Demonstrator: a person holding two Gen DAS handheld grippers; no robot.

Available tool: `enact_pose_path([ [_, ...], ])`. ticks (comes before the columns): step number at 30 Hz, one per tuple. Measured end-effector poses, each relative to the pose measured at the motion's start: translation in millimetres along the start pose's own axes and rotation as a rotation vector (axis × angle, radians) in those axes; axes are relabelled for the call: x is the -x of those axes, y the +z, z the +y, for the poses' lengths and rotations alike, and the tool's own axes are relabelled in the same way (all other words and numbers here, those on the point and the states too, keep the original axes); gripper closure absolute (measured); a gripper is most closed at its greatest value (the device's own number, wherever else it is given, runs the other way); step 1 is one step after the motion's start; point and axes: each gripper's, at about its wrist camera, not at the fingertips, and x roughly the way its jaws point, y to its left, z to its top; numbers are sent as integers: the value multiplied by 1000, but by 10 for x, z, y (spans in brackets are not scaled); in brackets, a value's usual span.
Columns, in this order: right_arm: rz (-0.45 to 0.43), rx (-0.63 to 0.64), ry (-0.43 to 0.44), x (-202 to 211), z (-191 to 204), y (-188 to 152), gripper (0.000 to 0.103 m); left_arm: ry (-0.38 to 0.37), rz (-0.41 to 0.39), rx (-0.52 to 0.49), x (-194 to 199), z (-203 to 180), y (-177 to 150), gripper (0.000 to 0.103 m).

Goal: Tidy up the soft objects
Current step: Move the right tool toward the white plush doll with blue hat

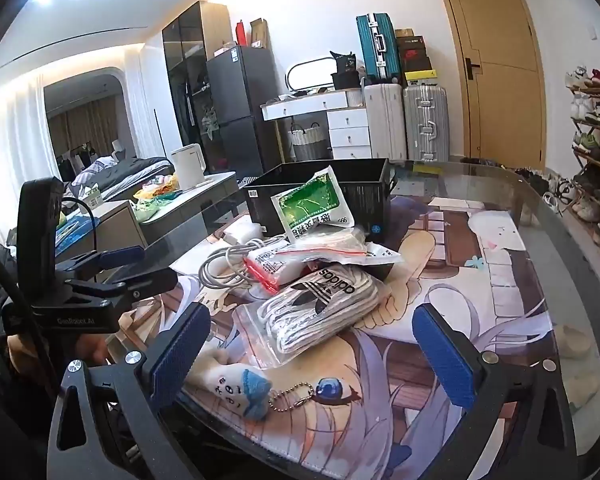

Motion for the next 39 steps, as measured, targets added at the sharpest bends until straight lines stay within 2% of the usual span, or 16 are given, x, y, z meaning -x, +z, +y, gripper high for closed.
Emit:
enact_pose_path([
  [39, -2, 54, 10, 50, 160, -34, 0, 5, -13, 4, -20, 8, 32, 0],
])
